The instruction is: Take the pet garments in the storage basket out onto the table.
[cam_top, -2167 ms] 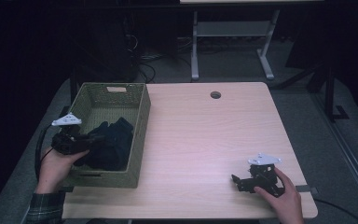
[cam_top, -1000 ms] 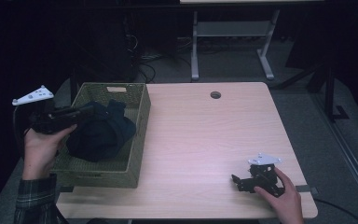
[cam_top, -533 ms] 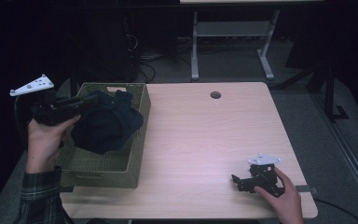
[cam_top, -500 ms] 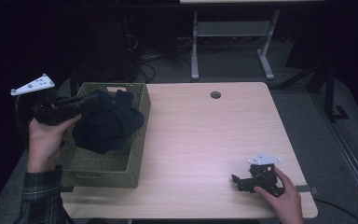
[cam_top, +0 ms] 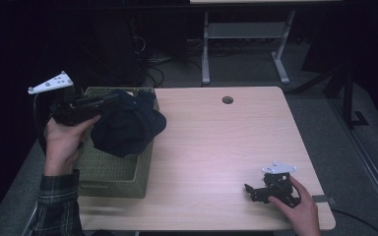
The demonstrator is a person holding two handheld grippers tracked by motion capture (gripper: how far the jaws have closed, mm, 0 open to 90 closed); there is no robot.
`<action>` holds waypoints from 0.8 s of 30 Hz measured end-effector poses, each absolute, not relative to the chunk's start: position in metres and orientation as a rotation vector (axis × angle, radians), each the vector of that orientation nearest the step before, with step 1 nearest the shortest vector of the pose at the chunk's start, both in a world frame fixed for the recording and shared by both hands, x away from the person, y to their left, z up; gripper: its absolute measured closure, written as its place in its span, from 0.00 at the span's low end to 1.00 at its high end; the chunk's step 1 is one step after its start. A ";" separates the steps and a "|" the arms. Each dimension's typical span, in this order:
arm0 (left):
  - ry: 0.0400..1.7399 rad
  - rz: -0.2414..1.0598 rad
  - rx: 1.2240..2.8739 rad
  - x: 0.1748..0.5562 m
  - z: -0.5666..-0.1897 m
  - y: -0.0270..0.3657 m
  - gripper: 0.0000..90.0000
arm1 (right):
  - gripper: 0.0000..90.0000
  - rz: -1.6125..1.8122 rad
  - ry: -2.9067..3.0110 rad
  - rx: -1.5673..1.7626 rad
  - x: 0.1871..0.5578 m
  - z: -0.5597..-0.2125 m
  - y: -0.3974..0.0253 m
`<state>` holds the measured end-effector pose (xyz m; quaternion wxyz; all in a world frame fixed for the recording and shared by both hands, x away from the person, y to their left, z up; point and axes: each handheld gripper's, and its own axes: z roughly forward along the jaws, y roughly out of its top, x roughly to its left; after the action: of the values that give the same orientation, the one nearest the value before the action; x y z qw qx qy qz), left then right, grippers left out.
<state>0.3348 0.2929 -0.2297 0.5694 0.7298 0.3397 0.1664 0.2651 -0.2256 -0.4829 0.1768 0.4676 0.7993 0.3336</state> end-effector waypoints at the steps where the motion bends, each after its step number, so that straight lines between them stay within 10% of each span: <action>1: 0.793 0.388 1.708 0.335 -0.229 0.290 0.85 | 0.00 0.944 2.262 1.324 0.265 -0.483 -0.226; 24: 0.673 0.314 1.724 0.355 -0.222 0.225 0.85 | 0.01 0.946 2.261 1.328 0.265 -0.483 -0.225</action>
<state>0.3550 0.2247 -0.2225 0.5908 0.7410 0.2893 0.1350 0.2649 -0.2253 -0.4828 0.1759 0.4690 0.7984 0.3342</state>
